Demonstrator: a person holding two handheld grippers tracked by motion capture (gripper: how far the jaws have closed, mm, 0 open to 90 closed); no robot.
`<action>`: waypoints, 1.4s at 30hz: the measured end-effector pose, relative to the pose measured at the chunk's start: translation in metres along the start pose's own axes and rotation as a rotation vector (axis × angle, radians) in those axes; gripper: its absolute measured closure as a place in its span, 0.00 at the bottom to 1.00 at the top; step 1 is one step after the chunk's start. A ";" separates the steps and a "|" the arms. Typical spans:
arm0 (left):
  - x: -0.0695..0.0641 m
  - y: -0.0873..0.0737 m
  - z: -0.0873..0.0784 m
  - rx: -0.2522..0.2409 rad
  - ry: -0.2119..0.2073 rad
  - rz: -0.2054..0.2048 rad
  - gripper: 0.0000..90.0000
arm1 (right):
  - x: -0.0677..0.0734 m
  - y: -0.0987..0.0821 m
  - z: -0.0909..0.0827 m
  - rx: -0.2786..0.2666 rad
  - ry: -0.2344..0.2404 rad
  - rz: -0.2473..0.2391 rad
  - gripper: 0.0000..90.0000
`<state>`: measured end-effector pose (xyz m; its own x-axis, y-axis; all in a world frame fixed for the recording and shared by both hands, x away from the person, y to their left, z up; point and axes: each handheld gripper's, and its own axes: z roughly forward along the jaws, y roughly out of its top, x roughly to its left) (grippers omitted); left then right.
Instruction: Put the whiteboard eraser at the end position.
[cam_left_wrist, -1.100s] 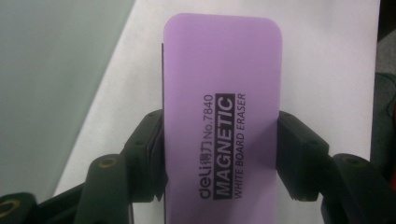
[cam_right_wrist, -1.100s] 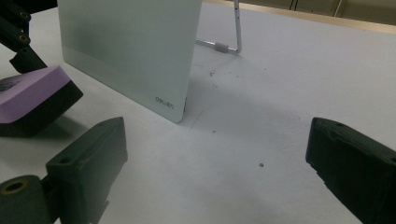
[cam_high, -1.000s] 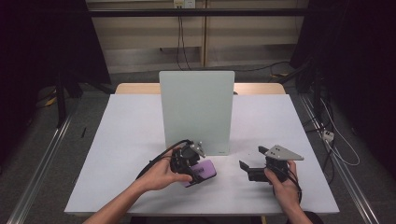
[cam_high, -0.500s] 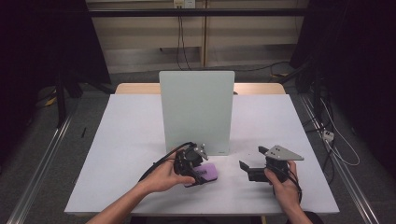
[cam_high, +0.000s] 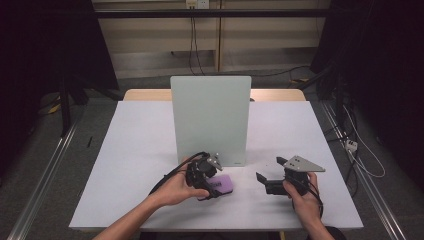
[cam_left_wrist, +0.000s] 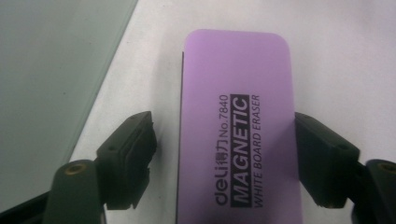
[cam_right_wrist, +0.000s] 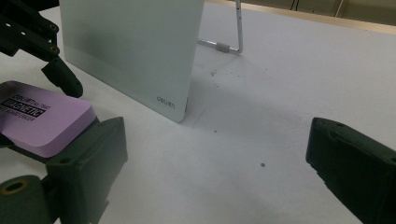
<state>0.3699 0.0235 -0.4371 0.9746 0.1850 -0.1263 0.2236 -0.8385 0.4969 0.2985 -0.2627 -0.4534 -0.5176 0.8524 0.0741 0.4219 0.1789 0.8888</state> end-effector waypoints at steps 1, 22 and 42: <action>0.000 0.000 0.000 -0.010 -0.003 -0.002 0.24 | 0.000 0.000 0.000 0.000 -0.001 0.000 0.06; -0.001 -0.007 -0.033 -0.225 0.081 -0.055 0.07 | 0.000 0.000 0.000 0.000 -0.002 0.001 0.06; 0.010 -0.055 -0.067 -0.462 0.247 -0.162 0.07 | 0.001 -0.001 0.001 0.008 -0.002 0.003 0.06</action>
<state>0.3679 0.1057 -0.4079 0.8891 0.4545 -0.0545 0.2994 -0.4874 0.8202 0.2985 -0.2609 -0.4544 -0.5147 0.8540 0.0757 0.4293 0.1803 0.8850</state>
